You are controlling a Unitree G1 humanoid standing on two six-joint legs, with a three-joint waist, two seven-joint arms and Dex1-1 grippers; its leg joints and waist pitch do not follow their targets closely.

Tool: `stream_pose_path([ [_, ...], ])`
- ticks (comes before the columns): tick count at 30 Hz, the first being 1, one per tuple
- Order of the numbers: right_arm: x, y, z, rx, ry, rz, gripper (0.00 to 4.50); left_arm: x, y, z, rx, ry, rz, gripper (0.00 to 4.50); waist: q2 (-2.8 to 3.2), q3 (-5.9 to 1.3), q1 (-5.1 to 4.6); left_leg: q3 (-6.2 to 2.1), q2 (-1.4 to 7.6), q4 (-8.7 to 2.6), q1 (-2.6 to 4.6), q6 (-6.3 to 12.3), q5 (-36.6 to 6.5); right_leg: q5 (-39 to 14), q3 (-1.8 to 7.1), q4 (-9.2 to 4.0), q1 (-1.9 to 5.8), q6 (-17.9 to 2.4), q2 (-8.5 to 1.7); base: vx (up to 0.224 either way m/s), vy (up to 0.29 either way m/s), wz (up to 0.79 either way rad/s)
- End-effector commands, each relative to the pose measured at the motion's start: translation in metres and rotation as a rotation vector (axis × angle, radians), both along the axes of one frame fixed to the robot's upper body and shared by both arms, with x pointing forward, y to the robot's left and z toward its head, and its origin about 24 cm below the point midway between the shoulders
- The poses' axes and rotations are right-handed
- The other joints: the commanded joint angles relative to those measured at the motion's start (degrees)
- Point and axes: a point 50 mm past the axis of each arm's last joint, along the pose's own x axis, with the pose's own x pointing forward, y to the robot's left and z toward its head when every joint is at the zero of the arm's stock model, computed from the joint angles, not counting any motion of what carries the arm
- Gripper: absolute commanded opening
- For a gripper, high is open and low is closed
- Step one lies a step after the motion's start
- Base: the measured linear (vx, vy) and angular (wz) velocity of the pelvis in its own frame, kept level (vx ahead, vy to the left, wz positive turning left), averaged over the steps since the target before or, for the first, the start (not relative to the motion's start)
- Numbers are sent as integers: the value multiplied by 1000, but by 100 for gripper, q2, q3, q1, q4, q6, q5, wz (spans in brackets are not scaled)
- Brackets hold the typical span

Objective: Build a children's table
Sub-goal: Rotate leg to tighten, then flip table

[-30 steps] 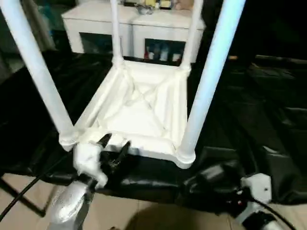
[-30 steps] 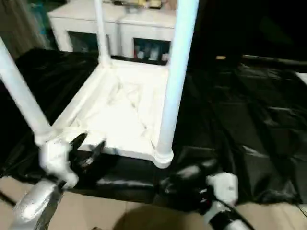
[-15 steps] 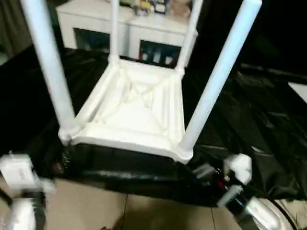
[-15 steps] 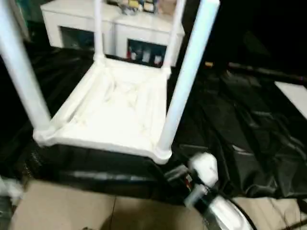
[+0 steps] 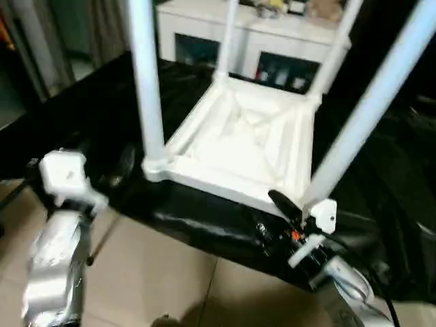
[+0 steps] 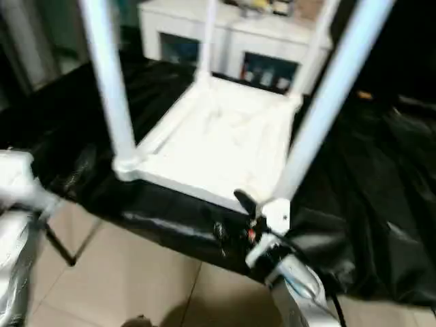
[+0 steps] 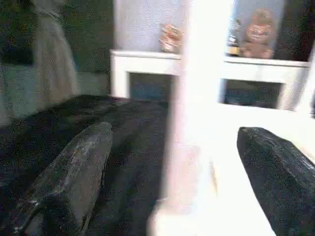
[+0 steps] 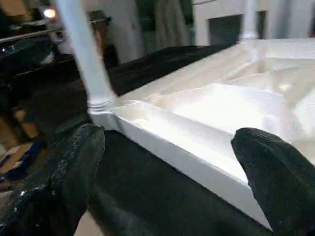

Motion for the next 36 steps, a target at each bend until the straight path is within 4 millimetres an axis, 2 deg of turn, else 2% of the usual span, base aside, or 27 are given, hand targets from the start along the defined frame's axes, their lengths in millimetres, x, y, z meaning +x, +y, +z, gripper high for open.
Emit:
stream_pose_path([
  [1, 5, -5, 2, -11, -18, -24, 450, 5, -6, -4, -26, 31, -30, 446, 151, -285, -59, -94, 129, -577, 7, -272, -1290, 433, 101, -434, 17, -661, -308, 0, 0, 0],
  [2, 8, -5, 0, -21, -20, -31, 450, 9, -10, -4, -41, 42, -68, 446, 123, -316, -85, -84, 119, -543, -1, -254, -1087, 711, 97, -415, 39, -657, -301, 0, 0, 0],
  [3, 13, -5, 0, -33, -25, -39, 450, 15, -13, -6, -35, 68, -100, 446, 105, -377, -111, -47, 71, -453, -29, -204, -365, 1636, 85, -342, 52, -618, -265, 0, 0, 0],
  [4, 13, -5, 0, -33, -25, -39, 450, 15, -13, -6, -35, 68, -100, 446, 105, -377, -111, -47, 71, -453, -29, -204, -365, 1636, 85, -342, 52, -618, -265, 0, 0, 0],
  [5, 17, -5, 0, -37, -30, -46, 450, 22, -13, -10, -26, 99, -88, 446, 121, -357, -136, -28, 57, -442, -29, -202, -334, 1848, 70, -344, 25, -627, -236, 0, 0, 0],
  [6, 19, -5, 0, -39, -32, -49, 450, 24, -12, -12, -27, 112, -80, 446, 131, -361, -132, -21, 66, -434, 1, -208, -408, 1818, 70, -351, 12, -635, -239, 0, 0, 0],
  [8, 20, -4, 1, -42, -38, -46, 450, 29, -8, -15, -15, 135, -40, 446, 127, -354, -141, -34, 81, -456, -8, -194, -520, 1703, 61, -355, 42, -651, -260, 0, 0, 0],
  [9, 23, -2, 3, -43, -45, -41, 450, 38, -3, -18, -7, 158, 29, 446, 37, -347, -151, -14, 93, -457, 8, -145, -531, 1625, 60, -373, 50, -647, -253, 0, 0, 0],
  [10, 25, -2, 4, -42, -50, -32, 450, 44, -2, -19, -8, 165, 65, 446, 16, -348, -147, -11, 89, -459, 23, -97, -539, 1497, 57, -385, 47, -625, -253, 0, 0, 0],
  [11, 26, -2, 5, -44, -53, -28, 450, 48, -4, -18, -21, 165, 69, 446, 23, -348, -136, -29, 109, -480, 5, -93, -518, 1372, 50, -382, 68, -637, -284, 0, 0, 0],
  [14, 32, 0, 4, -65, -51, -12, 450, 59, -11, -12, -70, 154, 76, 446, 50, -355, -153, -31, 130, -485, 16, -151, -499, 1356, 41, -369, 49, -787, -294, 0, 0, 0],
  [19, 33, 3, 4, -68, -50, 15, 450, 69, -20, -7, -124, 131, 63, 446, 14, -366, -132, -17, 120, -465, -5, -85, -318, 1698, 40, -352, 86, -828, -304, 0, 0, 0],
  [20, 33, 5, 3, -76, -44, 42, 450, 73, -25, -5, -142, 129, 54, 446, 82, -362, -136, -20, 114, -465, 0, -112, -402, 1659, 36, -375, 65, -809, -293, 0, 0, 0],
  [21, 33, 6, 2, -79, -41, 51, 450, 75, -26, -6, -150, 132, 60, 446, 65, -367, -133, -26, 122, -467, 3, -124, -437, 1655, 37, -367, 79, -817, -304, 0, 0, 0],
  [22, 33, 7, 2, -78, -40, 58, 450, 77, -27, -7, -164, 144, 66, 446, 111, -372, -121, -38, 128, -470, -2, -149, -473, 1659, 32, -355, 82, -836, -314, 0, 0, 0],
  [23, 33, 8, 2, -70, -43, 81, 450, 79, -27, -9, -174, 158, 73, 429, 94, -367, -129, -38, 124, -477, 2, -157, -558, 1583, 31, -370, 80, -833, -317, 0, 0, 0],
  [24, 33, 9, 2, -68, -45, 86, 450, 79, -27, -9, -175, 162, 78, 429, 121, -365, -133, -42, 124, -483, 1, -165, -613, 1520, 30, -373, 76, -838, -314, 0, 0, 0],
  [25, 33, 9, 2, -65, -46, 90, 450, 79, -27, -9, -180, 165, 78, 411, 103, -360, -136, -48, 137, -495, 2, -179, -697, 1424, 32, -385, 79, -849, -325, 0, 0, 0],
  [26, 31, 13, 4, -36, -57, 120, 450, 81, -24, -11, -194, 180, 94, 408, 151, -359, -132, -55, 134, -493, 1, -188, -741, 1393, 33, -383, 71, -876, -321, 0, 0, 0],
  [27, 31, 14, 4, -34, -58, 123, 450, 81, -24, -11, -192, 180, 96, 401, 172, -362, -134, -60, 133, -493, 2, -195, -770, 1384, 34, -385, 70, -886, -323, 0, 0, 0],
  [28, 31, 14, 5, -29, -60, 127, 450, 82, -23, -12, -193, 188, 99, 389, 156, -365, -135, -63, 133, -491, 0, -184, -757, 1417, 35, -384, 80, -898, -321, 0, 0, 0],
  [29, 31, 16, 5, -29, -62, 129, 450, 83, -21, -13, -196, 202, 110, 368, 183, -364, -142, -63, 125, -486, -3, -183, -744, 1483, 33, -386, 69, -905, -311, 0, 0, 0],
  [30, 31, 16, 5, -30, -62, 129, 450, 83, -20, -14, -196, 206, 113, 368, 176, -369, -137, -67, 127, -485, 0, -187, -728, 1500, 32, -382, 72, -906, -312, 0, 0, 0],
  [33, 32, 17, 4, -26, -61, 139, 450, 84, -20, -17, -183, 238, 124, 342, 229, -376, -121, -85, 134, -487, -6, -236, -718, 1597, 16, -365, 77, -940, -313, 0, 0, 0],
  [34, 32, 17, 4, -26, -61, 140, 450, 84, -21, -17, -183, 239, 124, 342, 216, -374, -124, -82, 134, -488, -3, -233, -727, 1604, 15, -374, 76, -939, -312, 0, 0, 0],
  [35, 31, 18, 3, -29, -54, 166, 450, 84, -22, -22, -179, 264, 123, 331, 242, -381, -124, -85, 129, -485, -7, -237, -721, 1621, 12, -367, 81, -947, -312, 0, 0, 0],
  [36, 31, 18, 3, -31, -49, 176, 450, 84, -22, -23, -176, 272, 124, 323, 225, -382, -126, -82, 127, -481, -11, -222, -705, 1646, 12, -372, 89, -945, -310, 0, 0, 0],
])
